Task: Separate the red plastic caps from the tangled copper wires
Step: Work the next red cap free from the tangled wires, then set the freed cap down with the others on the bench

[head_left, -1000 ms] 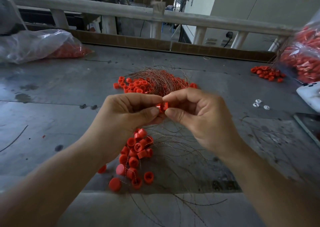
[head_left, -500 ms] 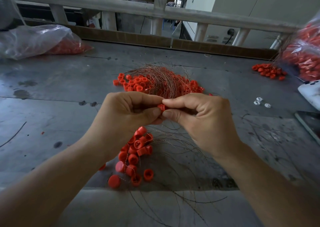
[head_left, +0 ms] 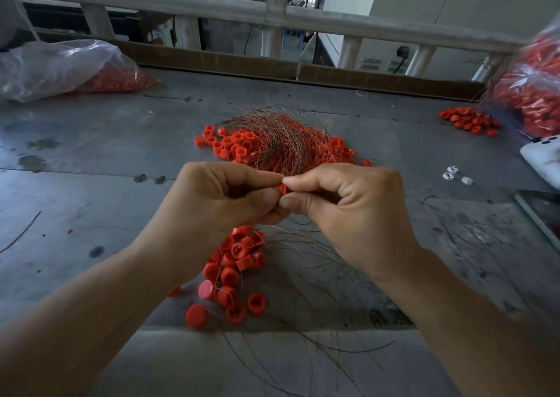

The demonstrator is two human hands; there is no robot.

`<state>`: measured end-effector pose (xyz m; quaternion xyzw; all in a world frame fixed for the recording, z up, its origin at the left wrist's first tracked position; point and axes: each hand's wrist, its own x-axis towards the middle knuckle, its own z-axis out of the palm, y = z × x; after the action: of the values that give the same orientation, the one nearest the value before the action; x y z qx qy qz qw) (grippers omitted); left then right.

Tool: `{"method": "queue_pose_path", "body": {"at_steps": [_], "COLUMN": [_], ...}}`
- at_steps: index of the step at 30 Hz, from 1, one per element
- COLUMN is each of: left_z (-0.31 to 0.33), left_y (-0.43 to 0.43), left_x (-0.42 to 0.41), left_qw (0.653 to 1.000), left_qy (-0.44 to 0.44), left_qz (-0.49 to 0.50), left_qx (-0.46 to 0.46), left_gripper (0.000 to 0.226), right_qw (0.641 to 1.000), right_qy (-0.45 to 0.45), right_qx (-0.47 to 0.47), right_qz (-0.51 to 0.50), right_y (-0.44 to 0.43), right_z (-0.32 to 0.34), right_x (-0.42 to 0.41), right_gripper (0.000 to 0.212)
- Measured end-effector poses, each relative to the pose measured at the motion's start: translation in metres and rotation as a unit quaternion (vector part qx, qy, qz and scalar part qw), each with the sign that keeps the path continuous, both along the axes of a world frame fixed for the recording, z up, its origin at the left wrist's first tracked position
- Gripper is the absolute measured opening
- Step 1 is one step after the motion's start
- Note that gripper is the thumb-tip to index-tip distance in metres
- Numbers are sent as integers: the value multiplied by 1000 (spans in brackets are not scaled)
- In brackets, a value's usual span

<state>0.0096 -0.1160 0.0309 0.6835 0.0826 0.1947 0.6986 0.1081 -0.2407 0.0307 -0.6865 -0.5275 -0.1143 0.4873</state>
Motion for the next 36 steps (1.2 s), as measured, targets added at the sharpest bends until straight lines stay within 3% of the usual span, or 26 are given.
{"method": "queue_pose_path", "body": {"at_steps": [13,17,19,22,24,27,29,36], "left_z": [1,3,3,1,1,0,-1,-4], "left_y": [8,14,16,13,8,0,-3,-3], "left_x": [0,-2,-3,-2,-3,-5,-5,-9], "left_qw": [997,990,984,982,987,993,989,988], "left_qy": [15,24,30,13,-11,-35,-38,-60], "left_qz": [-66,-126,-149,-152,-134,-87,-66,-92], "left_qx": [-38,-66,-88,-112,-86,71,125,105], "left_gripper": [25,51,64,63,63,65,58,55], "right_qw": [998,989,984,984,987,989,989,987], "right_qy": [29,65,53,49,34,23,15,29], "right_qx": [-32,-96,-123,-128,-117,-112,-118,-118], "right_qz": [52,92,116,115,101,88,84,102], "right_y": [-1,-3,-3,-3,-3,-4,-4,-4], "right_z": [4,8,10,11,11,9,9,8], "right_x": [7,9,9,7,6,5,5,-2], "right_gripper": [22,35,29,20,15,8,8,1]}}
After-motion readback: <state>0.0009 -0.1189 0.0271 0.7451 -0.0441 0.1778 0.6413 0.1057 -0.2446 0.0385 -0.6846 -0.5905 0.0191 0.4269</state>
